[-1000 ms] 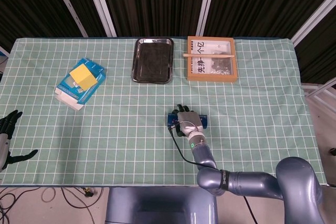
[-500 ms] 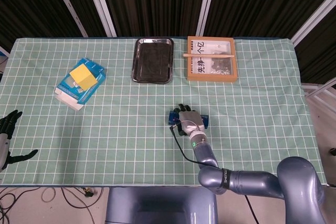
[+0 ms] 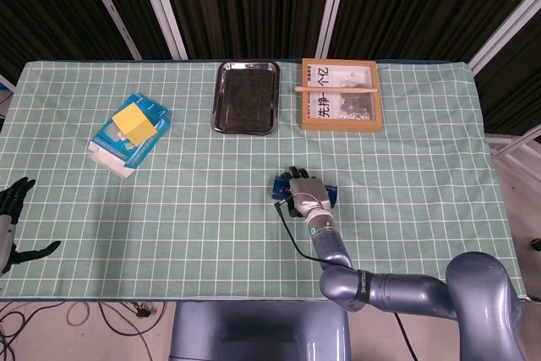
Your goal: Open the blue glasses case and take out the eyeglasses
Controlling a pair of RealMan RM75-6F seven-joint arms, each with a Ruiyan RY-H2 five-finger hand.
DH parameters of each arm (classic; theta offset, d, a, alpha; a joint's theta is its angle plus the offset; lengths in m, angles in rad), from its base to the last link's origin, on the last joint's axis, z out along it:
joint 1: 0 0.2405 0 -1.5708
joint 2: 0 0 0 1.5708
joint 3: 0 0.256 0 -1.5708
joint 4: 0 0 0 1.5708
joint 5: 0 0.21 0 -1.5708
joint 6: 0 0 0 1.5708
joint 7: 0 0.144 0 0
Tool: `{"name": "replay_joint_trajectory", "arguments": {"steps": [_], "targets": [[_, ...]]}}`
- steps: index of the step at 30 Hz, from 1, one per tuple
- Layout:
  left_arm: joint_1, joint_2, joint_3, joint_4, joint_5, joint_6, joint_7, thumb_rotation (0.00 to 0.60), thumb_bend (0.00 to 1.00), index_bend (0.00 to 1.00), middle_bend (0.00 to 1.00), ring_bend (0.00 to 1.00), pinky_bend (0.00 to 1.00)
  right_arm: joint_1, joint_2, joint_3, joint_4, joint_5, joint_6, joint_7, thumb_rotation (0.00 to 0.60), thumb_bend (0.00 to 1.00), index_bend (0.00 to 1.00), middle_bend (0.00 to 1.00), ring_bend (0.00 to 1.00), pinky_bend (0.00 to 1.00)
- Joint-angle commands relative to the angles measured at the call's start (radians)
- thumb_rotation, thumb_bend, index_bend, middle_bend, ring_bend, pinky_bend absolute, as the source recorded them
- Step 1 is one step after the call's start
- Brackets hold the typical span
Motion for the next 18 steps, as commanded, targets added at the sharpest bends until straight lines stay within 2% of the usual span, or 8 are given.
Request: {"name": "replay_joint_trajectory", "arguments": {"steps": [1, 18], "targets": [[0.0, 0.0, 0.0, 0.0, 0.0, 0.0, 0.0, 0.6, 0.01, 0.0, 0.0, 0.0, 0.0, 0.001, 0.002, 0.004, 0.0, 0.006, -0.001, 0.003, 0.6, 1.0, 0.15, 0.0, 0.0, 0.23], [-0.001, -0.001, 0.0, -0.001, -0.002, -0.003, 0.004, 0.6, 0.01, 0.0, 0.0, 0.0, 0.0, 0.01, 0.015, 0.015, 0.015, 0.054, -0.013, 0.002, 0.6, 1.0, 0.14, 0.0, 0.0, 0.23]]}}
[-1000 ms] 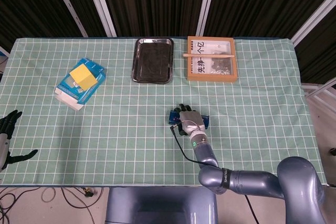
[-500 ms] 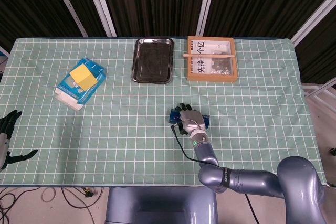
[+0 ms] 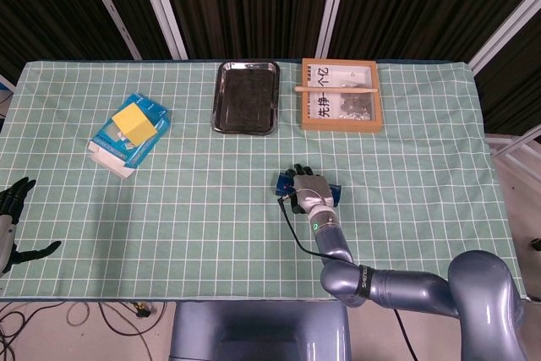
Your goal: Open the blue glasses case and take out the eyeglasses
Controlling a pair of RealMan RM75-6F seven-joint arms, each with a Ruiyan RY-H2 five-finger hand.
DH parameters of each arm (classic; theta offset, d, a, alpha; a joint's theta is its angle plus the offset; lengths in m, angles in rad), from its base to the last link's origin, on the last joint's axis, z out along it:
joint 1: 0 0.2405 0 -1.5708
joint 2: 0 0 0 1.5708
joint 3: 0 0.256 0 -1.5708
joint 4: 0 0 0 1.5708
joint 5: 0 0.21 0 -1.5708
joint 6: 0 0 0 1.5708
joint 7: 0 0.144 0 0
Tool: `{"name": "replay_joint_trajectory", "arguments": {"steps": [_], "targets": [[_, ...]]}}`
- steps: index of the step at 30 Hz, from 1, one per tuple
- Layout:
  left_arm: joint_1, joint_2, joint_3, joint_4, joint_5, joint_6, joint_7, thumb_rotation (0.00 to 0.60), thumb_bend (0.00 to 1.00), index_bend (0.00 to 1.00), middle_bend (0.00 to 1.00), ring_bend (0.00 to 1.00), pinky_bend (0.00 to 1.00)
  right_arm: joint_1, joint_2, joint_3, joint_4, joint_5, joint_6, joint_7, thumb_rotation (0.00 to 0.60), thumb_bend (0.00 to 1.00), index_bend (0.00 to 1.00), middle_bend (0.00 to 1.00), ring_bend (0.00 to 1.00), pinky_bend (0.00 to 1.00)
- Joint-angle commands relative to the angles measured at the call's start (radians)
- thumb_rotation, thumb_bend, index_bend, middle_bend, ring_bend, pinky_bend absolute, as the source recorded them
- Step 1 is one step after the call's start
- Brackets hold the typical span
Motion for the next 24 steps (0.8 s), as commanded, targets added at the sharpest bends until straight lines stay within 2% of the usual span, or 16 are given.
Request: {"name": "replay_joint_trajectory", "arguments": {"steps": [1, 13, 24], "targets": [[0.0, 0.0, 0.0, 0.0, 0.0, 0.0, 0.001, 0.6, 0.01, 0.0, 0.0, 0.0, 0.0, 0.001, 0.002, 0.002, 0.001, 0.008, -0.002, 0.001, 0.6, 1.0, 0.14, 0.0, 0.0, 0.23], [0.0, 0.0, 0.0, 0.0, 0.001, 0.001, -0.002, 0.6, 0.01, 0.0, 0.0, 0.0, 0.0, 0.005, 0.016, 0.02, -0.002, 0.04, -0.015, 0.012, 0.482, 1.0, 0.12, 0.0, 0.0, 0.23], [0.001, 0.001, 0.0, -0.001, 0.001, 0.003, -0.001, 0.6, 0.01, 0.0, 0.0, 0.0, 0.0, 0.02, 0.016, 0.009, 0.051, 0.077, -0.035, -0.009, 0.489, 1.0, 0.11, 0.0, 0.0, 0.23]]}}
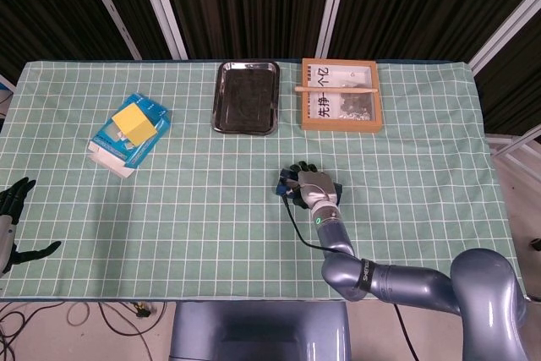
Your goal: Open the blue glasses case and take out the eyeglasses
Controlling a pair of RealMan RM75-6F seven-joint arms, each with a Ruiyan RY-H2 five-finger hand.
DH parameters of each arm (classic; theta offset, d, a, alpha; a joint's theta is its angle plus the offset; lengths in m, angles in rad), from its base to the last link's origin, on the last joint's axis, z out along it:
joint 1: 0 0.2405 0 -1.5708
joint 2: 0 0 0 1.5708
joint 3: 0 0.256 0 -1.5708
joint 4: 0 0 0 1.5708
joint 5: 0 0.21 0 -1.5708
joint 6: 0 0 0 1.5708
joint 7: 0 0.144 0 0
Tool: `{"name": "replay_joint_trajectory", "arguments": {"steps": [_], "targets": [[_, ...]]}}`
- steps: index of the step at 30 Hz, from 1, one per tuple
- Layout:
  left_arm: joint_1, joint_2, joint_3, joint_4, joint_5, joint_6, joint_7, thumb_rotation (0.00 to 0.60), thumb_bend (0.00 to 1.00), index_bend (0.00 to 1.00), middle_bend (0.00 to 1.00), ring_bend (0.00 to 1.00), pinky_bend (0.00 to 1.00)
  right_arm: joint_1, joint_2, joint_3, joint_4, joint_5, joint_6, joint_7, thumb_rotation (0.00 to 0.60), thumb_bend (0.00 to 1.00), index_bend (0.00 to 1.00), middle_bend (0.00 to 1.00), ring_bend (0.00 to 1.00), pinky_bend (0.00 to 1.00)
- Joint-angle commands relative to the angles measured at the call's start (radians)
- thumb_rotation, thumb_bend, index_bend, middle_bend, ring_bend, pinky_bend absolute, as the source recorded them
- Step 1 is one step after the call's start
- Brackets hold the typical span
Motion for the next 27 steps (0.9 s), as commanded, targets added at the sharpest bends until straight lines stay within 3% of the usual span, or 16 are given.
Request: {"name": "replay_joint_trajectory", "arguments": {"steps": [1, 7, 18, 21, 27], "targets": [[0.0, 0.0, -0.001, 0.0, -0.001, 0.001, 0.0, 0.6, 0.01, 0.0, 0.0, 0.0, 0.0, 0.007, -0.005, -0.005, 0.031, 0.015, -0.014, -0.011, 0.496, 1.0, 0.11, 0.0, 0.0, 0.23], [0.002, 0.001, -0.002, 0.0, -0.003, 0.003, -0.003, 0.6, 0.01, 0.0, 0.0, 0.0, 0.0, 0.018, -0.013, -0.004, 0.104, 0.026, -0.029, -0.023, 0.595, 1.0, 0.09, 0.0, 0.0, 0.23], [0.003, 0.0, -0.002, -0.001, -0.001, 0.006, -0.001, 0.6, 0.01, 0.0, 0.0, 0.0, 0.0, 0.023, 0.033, 0.002, 0.179, 0.066, -0.026, -0.081, 0.6, 0.99, 0.03, 0.0, 0.0, 0.23], [0.002, -0.001, -0.001, -0.002, 0.002, 0.006, 0.002, 0.6, 0.01, 0.0, 0.0, 0.0, 0.0, 0.006, 0.076, 0.016, 0.116, 0.017, -0.015, -0.05, 0.6, 0.9, 0.01, 0.0, 0.0, 0.23], [0.001, -0.005, 0.002, 0.002, 0.008, 0.007, 0.013, 0.6, 0.01, 0.0, 0.0, 0.0, 0.0, -0.047, 0.188, 0.044, -0.118, -0.098, 0.051, 0.026, 0.6, 0.59, 0.0, 0.04, 0.04, 0.23]]}}
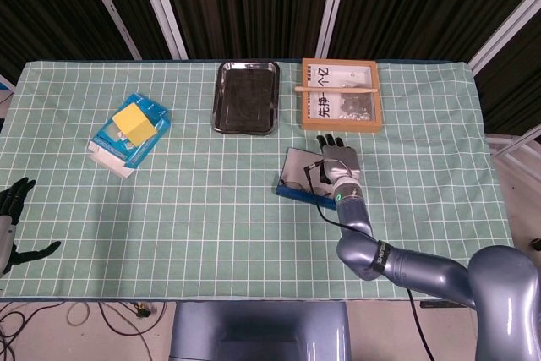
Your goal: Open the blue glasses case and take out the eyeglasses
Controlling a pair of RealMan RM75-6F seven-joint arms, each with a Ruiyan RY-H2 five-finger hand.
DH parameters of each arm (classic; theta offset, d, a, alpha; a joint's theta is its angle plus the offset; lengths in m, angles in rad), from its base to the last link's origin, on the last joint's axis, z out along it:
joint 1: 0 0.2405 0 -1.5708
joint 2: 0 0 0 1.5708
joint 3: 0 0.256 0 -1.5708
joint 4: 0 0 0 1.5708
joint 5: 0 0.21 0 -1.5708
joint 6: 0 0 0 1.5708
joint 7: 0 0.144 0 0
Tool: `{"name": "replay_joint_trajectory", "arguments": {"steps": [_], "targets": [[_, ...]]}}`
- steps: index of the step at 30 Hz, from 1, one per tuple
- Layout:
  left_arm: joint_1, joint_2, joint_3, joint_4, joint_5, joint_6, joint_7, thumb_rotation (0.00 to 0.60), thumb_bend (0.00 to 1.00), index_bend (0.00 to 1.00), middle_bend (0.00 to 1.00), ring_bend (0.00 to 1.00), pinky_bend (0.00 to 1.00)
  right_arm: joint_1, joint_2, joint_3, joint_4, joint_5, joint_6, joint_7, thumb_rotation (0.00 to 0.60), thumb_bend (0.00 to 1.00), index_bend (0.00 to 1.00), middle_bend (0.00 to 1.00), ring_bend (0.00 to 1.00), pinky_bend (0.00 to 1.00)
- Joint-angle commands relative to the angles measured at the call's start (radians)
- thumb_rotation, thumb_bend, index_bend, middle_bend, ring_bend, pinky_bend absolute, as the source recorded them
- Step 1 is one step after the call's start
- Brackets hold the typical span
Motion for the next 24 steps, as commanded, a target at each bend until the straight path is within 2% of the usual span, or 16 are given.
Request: {"name": "replay_joint_trajectory", "arguments": {"steps": [1, 4, 8, 10, 13, 15, 17, 24], "targets": [[-0.001, -0.002, 0.001, 0.002, 0.004, 0.002, 0.003, 0.6, 0.01, 0.0, 0.0, 0.0, 0.0, -0.052, 0.101, 0.023, -0.2, -0.105, 0.069, 0.07, 0.6, 0.57, 0.0, 0.06, 0.06, 0.23], [0.001, -0.004, 0.003, 0.002, 0.009, 0.006, 0.007, 0.6, 0.01, 0.0, 0.0, 0.0, 0.0, -0.077, 0.137, 0.019, -0.291, -0.17, 0.114, 0.099, 0.6, 0.51, 0.0, 0.2, 0.2, 0.28], [0.002, -0.005, 0.004, 0.004, 0.012, 0.01, 0.008, 0.6, 0.01, 0.0, 0.0, 0.0, 0.0, -0.101, 0.159, 0.002, -0.355, -0.235, 0.148, 0.124, 0.6, 0.5, 0.01, 0.42, 0.46, 0.54], [0.003, -0.005, 0.004, 0.004, 0.013, 0.011, 0.007, 0.6, 0.01, 0.0, 0.0, 0.0, 0.0, -0.108, 0.169, -0.009, -0.382, -0.238, 0.147, 0.127, 0.6, 0.5, 0.01, 0.5, 0.56, 0.66], [0.003, -0.005, 0.004, 0.004, 0.013, 0.011, 0.007, 0.6, 0.01, 0.0, 0.0, 0.0, 0.0, -0.112, 0.175, -0.024, -0.411, -0.22, 0.137, 0.128, 0.6, 0.49, 0.01, 0.63, 0.7, 0.8], [0.002, -0.004, 0.004, 0.003, 0.013, 0.01, 0.006, 0.6, 0.01, 0.0, 0.0, 0.0, 0.0, -0.111, 0.171, -0.037, -0.415, -0.212, 0.132, 0.124, 0.6, 0.5, 0.01, 0.76, 0.83, 0.9], [0.002, -0.004, 0.004, 0.003, 0.012, 0.009, 0.006, 0.6, 0.01, 0.0, 0.0, 0.0, 0.0, -0.106, 0.162, -0.052, -0.412, -0.197, 0.128, 0.116, 0.6, 0.5, 0.01, 0.84, 0.91, 0.97], [0.0, -0.003, 0.002, 0.003, 0.007, 0.004, 0.001, 0.6, 0.01, 0.0, 0.0, 0.0, 0.0, -0.073, 0.12, -0.095, -0.393, -0.092, 0.101, 0.067, 0.6, 0.53, 0.03, 0.88, 0.96, 1.0]]}}
